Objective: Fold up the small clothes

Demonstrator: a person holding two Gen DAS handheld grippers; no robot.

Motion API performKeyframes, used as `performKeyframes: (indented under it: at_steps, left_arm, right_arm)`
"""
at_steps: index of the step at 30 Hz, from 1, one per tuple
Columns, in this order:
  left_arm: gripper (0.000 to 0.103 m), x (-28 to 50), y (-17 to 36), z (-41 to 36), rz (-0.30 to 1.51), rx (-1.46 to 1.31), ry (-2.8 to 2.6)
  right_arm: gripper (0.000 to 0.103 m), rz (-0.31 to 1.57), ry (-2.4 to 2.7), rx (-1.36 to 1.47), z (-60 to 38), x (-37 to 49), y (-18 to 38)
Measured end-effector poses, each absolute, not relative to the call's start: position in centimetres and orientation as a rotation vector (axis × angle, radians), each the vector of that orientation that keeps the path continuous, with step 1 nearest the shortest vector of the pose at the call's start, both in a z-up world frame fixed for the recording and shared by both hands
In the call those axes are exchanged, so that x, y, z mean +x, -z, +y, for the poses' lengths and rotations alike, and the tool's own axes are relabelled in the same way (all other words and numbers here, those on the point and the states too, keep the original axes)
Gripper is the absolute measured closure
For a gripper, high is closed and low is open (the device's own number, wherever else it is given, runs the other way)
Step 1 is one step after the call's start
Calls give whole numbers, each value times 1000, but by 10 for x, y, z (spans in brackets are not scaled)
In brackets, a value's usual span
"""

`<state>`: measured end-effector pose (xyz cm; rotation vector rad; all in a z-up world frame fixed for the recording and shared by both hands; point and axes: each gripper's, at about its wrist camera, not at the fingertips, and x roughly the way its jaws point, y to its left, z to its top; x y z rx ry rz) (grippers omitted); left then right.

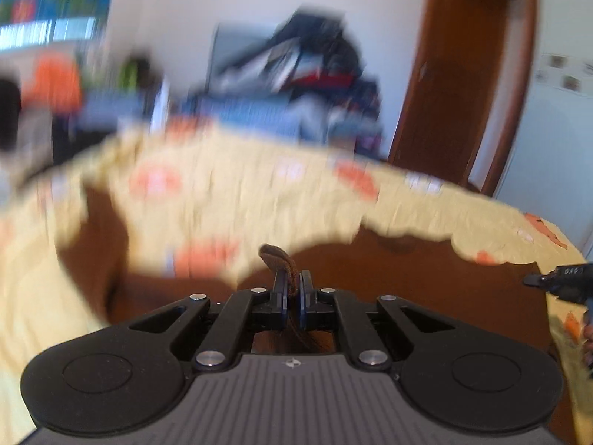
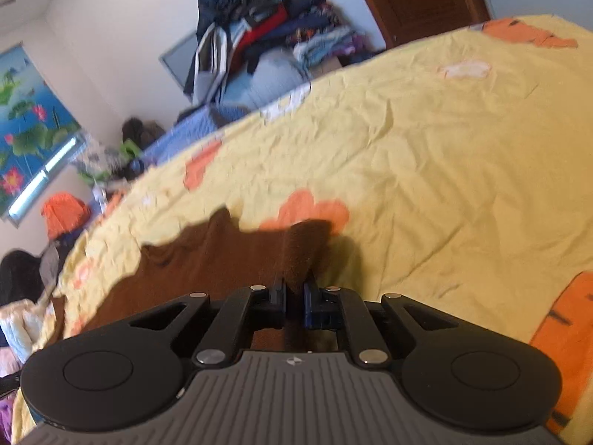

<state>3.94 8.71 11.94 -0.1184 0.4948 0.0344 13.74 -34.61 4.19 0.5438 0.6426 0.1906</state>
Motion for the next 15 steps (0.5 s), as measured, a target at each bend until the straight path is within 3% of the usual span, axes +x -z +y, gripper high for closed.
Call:
performKeyframes:
  at_steps: [2,8,10,12,14,15]
  left_arm:
    - [98,44,-125,83,475,-65,-48]
    - [97,87,-66,92,697,-41,-99]
    - [97,79,-65,93,686,-64,-70]
    - [97,68,-72,91,652,-54,-55]
    - [97,64,-87,89,615,-62,-34]
    - [97,63,-94,87,595,-58,-27]
  right_arm:
    - [89,618,-165,556,-359,133,-45]
    - [89,684,-91,581,-380,137,-18]
    - [86,700,-107,622,-382,136,-15]
    - [79,717,-137,644,-383,138,-15]
    - [50,718,-171,654,-379,140,-17]
    - [45,718,-182,657,-375,141,-19]
